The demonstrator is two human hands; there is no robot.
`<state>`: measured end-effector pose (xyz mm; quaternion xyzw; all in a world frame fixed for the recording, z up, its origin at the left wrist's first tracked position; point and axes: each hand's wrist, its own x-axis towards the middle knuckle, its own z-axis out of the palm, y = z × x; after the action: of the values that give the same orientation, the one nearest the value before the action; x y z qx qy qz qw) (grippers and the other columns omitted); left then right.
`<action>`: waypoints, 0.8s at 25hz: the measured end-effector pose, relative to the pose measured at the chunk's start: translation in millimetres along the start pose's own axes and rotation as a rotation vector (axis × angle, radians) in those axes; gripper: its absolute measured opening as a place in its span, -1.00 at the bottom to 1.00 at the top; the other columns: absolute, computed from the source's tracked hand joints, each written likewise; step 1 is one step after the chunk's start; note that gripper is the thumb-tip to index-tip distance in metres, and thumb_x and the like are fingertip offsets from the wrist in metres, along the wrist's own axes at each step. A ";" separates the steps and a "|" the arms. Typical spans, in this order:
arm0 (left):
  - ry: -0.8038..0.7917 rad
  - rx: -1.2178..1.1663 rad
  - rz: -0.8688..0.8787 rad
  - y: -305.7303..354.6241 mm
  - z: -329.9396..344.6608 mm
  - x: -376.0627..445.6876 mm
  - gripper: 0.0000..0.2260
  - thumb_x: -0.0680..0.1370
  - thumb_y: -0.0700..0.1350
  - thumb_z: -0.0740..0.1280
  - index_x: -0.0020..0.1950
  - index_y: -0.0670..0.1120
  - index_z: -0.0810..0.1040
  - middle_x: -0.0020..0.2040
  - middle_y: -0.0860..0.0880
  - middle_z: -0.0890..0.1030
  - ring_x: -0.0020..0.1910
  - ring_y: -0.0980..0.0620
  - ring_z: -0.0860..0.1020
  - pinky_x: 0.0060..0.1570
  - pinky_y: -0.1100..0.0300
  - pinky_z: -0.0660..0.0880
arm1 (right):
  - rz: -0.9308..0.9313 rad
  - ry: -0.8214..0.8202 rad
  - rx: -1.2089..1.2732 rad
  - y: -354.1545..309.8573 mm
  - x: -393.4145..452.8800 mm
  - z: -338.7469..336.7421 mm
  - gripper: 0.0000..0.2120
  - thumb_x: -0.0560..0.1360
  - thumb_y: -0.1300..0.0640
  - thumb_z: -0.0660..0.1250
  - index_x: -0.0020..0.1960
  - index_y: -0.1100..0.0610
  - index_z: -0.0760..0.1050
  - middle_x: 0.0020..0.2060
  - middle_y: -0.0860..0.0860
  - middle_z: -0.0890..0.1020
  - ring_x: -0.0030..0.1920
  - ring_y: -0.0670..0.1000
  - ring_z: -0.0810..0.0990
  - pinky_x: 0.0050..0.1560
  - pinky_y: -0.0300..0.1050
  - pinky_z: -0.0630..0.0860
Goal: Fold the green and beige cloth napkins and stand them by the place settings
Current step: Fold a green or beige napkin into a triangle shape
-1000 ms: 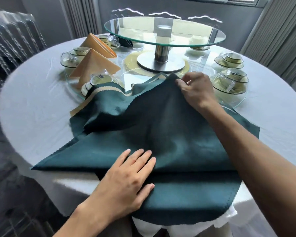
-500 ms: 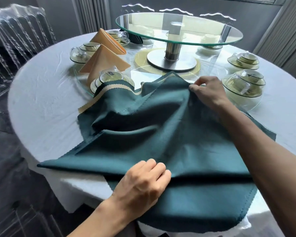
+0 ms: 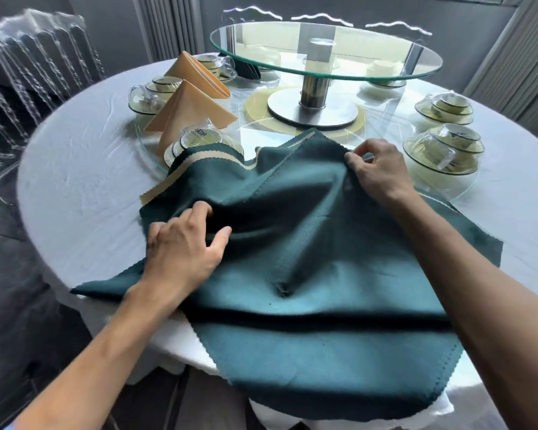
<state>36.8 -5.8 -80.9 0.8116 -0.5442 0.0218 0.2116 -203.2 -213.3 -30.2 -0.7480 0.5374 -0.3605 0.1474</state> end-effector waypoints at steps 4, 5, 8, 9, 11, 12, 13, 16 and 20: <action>-0.100 -0.320 -0.128 -13.7 -3.1 0.5 -0.80 0.54 0.06 0.37 0.09 0.04 0.47 -0.11 -0.01 0.58 -0.12 -0.10 0.56 -0.06 0.09 0.39 | -0.028 0.006 -0.019 3.1 0.2 2.1 -0.86 0.53 0.04 0.37 -0.08 0.11 0.57 0.00 0.09 0.59 -0.07 0.07 0.57 0.01 -0.14 0.44; -0.091 -0.477 -0.114 -18.0 -4.3 -0.7 -0.85 0.53 -0.04 0.40 0.05 0.06 0.49 -0.11 0.01 0.58 -0.17 -0.05 0.54 -0.11 0.15 0.41 | -0.031 0.008 -0.024 3.9 0.5 2.7 -0.86 0.54 0.03 0.36 -0.07 0.10 0.58 0.01 0.11 0.59 -0.05 0.08 0.57 0.01 -0.14 0.43; 0.091 -0.706 0.000 -29.2 -9.2 -1.1 -0.79 0.52 -0.26 0.40 -0.11 0.06 0.55 -0.24 0.13 0.58 -0.27 0.13 0.52 -0.23 0.34 0.41 | -0.011 0.025 -0.015 6.0 2.1 3.9 -0.85 0.54 0.01 0.36 -0.06 0.09 0.58 0.02 0.13 0.61 -0.01 0.11 0.58 -0.02 -0.16 0.42; 0.126 -0.703 0.015 -32.8 -9.1 2.0 -0.78 0.52 -0.29 0.40 -0.15 0.05 0.56 -0.29 0.17 0.57 -0.33 0.18 0.48 -0.27 0.37 0.39 | 0.004 0.037 0.000 7.0 2.9 4.0 -0.85 0.54 0.01 0.37 -0.06 0.09 0.59 0.02 0.13 0.62 0.00 0.11 0.58 -0.03 -0.17 0.41; 0.157 -0.659 0.017 -37.9 -6.4 7.0 -0.77 0.51 -0.30 0.41 -0.17 0.05 0.58 -0.31 0.18 0.57 -0.34 0.20 0.47 -0.28 0.36 0.39 | 0.033 0.054 0.029 6.8 4.0 5.0 -0.84 0.53 0.01 0.37 -0.06 0.10 0.60 0.01 0.14 0.63 0.00 0.08 0.56 -0.06 -0.21 0.35; 0.168 -0.630 0.022 -39.4 -3.5 8.3 -0.78 0.50 -0.30 0.42 -0.16 0.04 0.60 -0.26 0.16 0.59 -0.29 0.19 0.51 -0.22 0.31 0.43 | 0.043 0.060 0.034 5.8 4.4 5.9 -0.83 0.53 0.01 0.37 -0.06 0.11 0.60 0.00 0.14 0.63 -0.02 0.05 0.54 -0.07 -0.23 0.33; 0.197 -0.562 0.039 -39.8 0.2 7.4 -0.79 0.48 -0.30 0.42 -0.12 0.03 0.61 -0.17 0.11 0.62 -0.19 0.10 0.56 -0.14 0.21 0.47 | 0.051 0.068 0.036 5.0 4.6 6.8 -0.83 0.53 0.01 0.38 -0.06 0.11 0.61 0.00 0.14 0.64 -0.03 0.03 0.53 -0.07 -0.24 0.32; 0.328 -0.171 0.152 -25.8 4.9 -13.5 -0.79 0.41 -0.17 0.40 0.03 -0.02 0.62 0.14 -0.05 0.57 0.10 -0.15 0.51 0.06 -0.02 0.42 | 0.063 0.087 0.040 4.0 4.7 9.3 -0.82 0.51 0.00 0.39 -0.05 0.11 0.62 0.00 0.13 0.65 0.02 0.08 0.57 -0.06 -0.23 0.34; 0.052 -0.137 0.653 12.7 11.6 -61.0 -0.68 0.44 0.02 0.38 0.16 -0.02 0.60 0.21 -0.02 0.57 0.17 -0.08 0.53 0.17 -0.04 0.44 | 0.089 0.094 0.048 2.2 5.7 11.1 -0.80 0.50 -0.03 0.39 -0.03 0.10 0.63 -0.01 0.09 0.66 0.04 0.07 0.59 -0.07 -0.24 0.36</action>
<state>-1.5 39.2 -103.5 0.5774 -0.7701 0.0728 0.2614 -196.1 -221.2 -37.0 -0.7020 0.5676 -0.4011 0.1556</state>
